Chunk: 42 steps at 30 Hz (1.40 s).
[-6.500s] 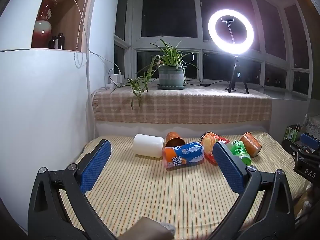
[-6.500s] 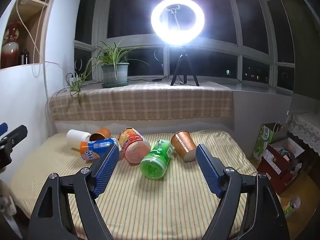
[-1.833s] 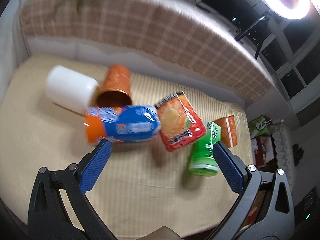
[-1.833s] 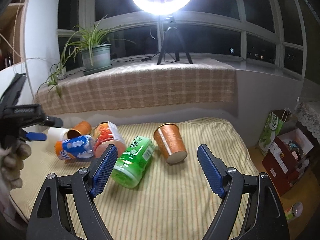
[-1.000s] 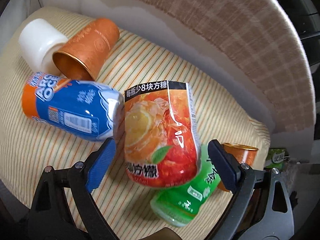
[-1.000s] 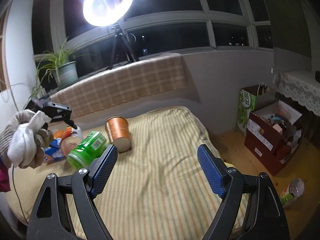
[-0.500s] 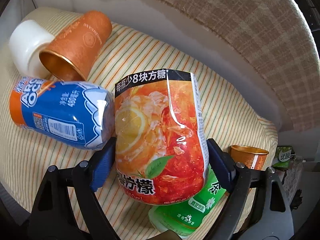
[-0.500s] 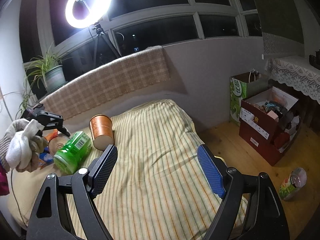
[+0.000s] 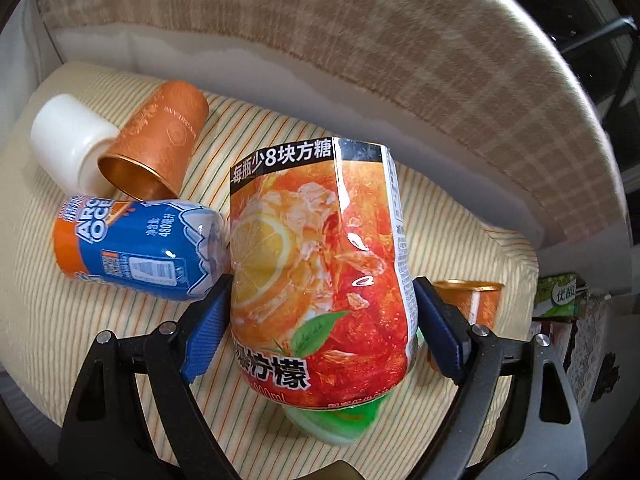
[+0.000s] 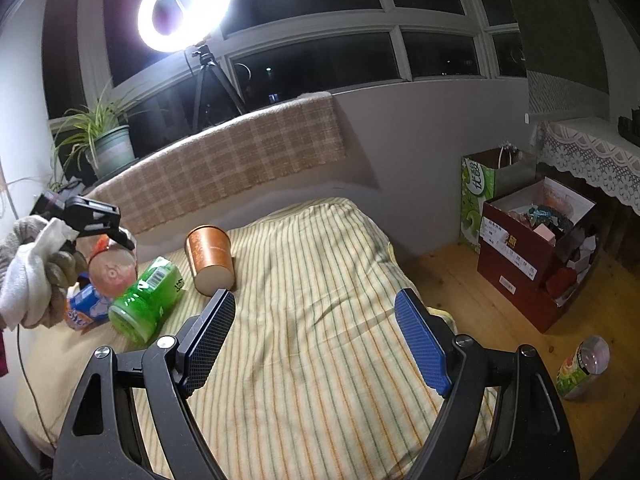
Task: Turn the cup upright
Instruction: 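Lift the lemon tea bottle with the left gripper toward the right gripper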
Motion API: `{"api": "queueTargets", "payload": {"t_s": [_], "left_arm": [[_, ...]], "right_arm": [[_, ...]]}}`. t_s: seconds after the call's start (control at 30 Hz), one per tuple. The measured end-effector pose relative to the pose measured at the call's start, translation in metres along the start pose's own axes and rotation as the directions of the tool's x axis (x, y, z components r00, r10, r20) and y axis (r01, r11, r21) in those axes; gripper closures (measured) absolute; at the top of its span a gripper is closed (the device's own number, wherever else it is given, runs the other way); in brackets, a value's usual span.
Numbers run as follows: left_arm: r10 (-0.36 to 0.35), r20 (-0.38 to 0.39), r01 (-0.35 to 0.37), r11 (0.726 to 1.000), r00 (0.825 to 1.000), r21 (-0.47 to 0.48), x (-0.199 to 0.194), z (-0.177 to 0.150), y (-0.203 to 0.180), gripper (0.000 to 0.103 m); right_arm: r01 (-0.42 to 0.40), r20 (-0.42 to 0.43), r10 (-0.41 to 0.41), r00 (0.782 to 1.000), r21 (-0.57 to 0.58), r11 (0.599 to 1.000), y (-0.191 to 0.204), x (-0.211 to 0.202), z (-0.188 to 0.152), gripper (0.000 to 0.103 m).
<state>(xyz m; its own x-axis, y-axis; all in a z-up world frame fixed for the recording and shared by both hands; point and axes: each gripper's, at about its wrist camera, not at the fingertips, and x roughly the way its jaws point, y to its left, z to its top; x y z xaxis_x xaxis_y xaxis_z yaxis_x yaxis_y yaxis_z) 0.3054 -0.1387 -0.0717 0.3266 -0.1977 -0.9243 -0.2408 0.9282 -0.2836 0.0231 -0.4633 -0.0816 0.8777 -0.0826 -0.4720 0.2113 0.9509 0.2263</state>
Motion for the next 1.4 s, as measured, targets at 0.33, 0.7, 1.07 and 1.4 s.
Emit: {"api": "queueTargets", "payload": {"t_s": [0.33, 0.7, 1.07, 1.4], "left_arm": [[-0.039, 0.040, 0.035, 0.993, 0.998, 0.109, -0.052, -0.025, 0.012, 0.014], [-0.028, 0.001, 0.027, 0.984, 1.000, 0.178, -0.067, -0.078, 0.058, 0.014], [-0.033, -0.041, 0.041, 0.972, 0.999, 0.232, -0.057, -0.129, 0.078, 0.014], [-0.041, -0.088, 0.064, 0.958, 0.995, 0.278, -0.041, -0.139, 0.080, 0.014]], "right_arm": [[-0.021, -0.007, 0.021, 1.000, -0.050, 0.999, 0.032, -0.009, 0.001, 0.021], [-0.056, -0.023, 0.053, 0.998, -0.112, 0.992, 0.074, -0.020, -0.005, 0.021], [-0.075, -0.057, 0.065, 0.996, -0.182, 0.981, 0.116, -0.022, -0.012, 0.021], [-0.095, -0.113, 0.075, 0.991, -0.178, 0.979, 0.133, -0.014, -0.017, 0.021]]}}
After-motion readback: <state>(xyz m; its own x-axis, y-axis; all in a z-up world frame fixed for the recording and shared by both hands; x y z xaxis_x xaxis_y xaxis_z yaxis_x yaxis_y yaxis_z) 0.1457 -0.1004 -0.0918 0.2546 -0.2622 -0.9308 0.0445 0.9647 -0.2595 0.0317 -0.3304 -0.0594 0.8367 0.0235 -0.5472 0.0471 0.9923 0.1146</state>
